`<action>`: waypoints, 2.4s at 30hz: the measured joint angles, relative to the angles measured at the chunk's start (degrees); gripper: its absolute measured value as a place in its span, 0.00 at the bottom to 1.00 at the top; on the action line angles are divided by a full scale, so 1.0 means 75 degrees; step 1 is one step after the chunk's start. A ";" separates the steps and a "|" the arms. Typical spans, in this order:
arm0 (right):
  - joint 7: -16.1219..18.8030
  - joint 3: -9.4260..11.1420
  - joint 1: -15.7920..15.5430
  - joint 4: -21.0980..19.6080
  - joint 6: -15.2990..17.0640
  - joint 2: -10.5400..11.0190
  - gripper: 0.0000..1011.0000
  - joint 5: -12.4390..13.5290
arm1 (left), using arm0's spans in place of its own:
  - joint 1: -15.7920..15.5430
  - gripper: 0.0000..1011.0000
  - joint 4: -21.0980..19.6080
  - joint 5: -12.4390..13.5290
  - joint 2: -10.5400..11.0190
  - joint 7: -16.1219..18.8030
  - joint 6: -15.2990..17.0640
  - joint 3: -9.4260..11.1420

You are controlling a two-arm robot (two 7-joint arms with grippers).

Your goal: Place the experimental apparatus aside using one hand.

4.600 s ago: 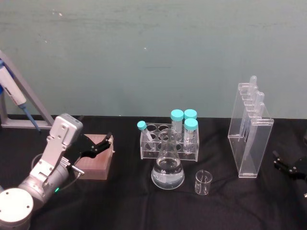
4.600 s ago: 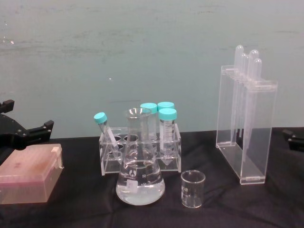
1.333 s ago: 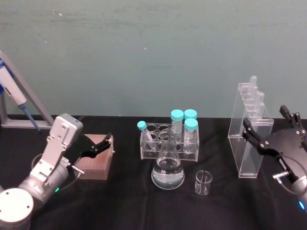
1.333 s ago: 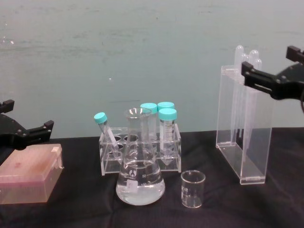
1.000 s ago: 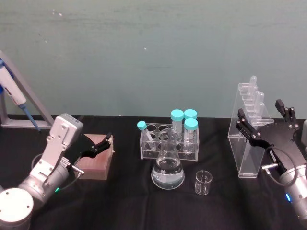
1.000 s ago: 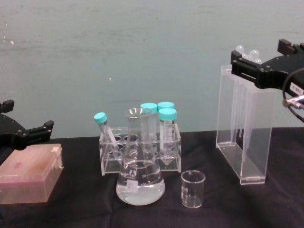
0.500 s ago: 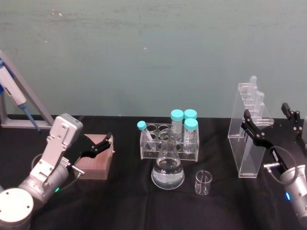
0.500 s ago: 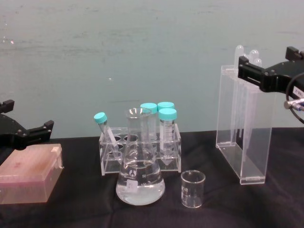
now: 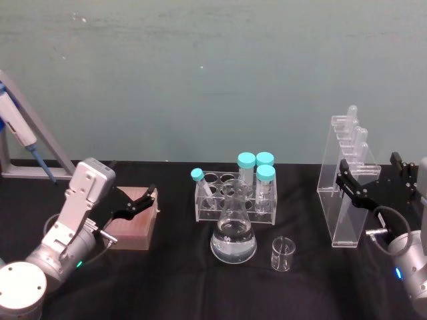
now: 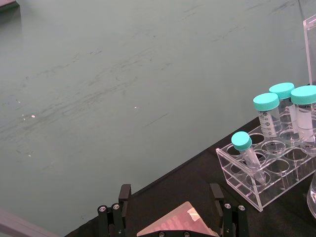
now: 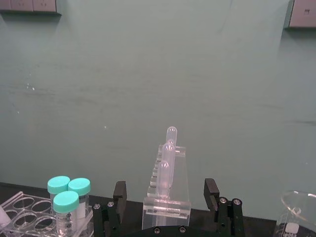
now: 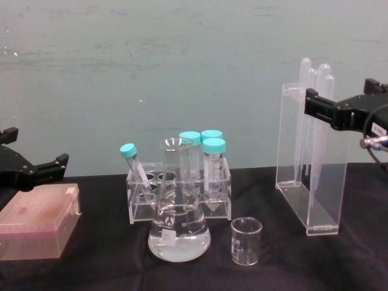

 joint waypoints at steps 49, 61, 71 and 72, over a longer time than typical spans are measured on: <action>0.0650 0.0723 0.0431 0.0822 0.0210 -0.1153 0.99 -0.0501 | 0.0000 0.99 0.0000 0.0000 0.0000 0.0000 0.0000 0.0000; 0.0690 0.0875 0.0400 0.0831 0.0206 -0.1364 0.99 -0.0741 | 0.0000 0.99 0.0000 0.0000 0.0000 0.0000 -0.0001 0.0000; 0.0736 0.1035 0.0417 0.0901 0.0180 -0.1552 0.99 -0.0962 | 0.0000 0.99 0.0000 0.0000 0.0000 0.0000 0.0000 0.0000; 0.0736 0.1035 0.0417 0.0901 0.0180 -0.1552 0.99 -0.0962 | 0.0000 0.99 0.0000 0.0000 0.0000 0.0000 0.0000 0.0000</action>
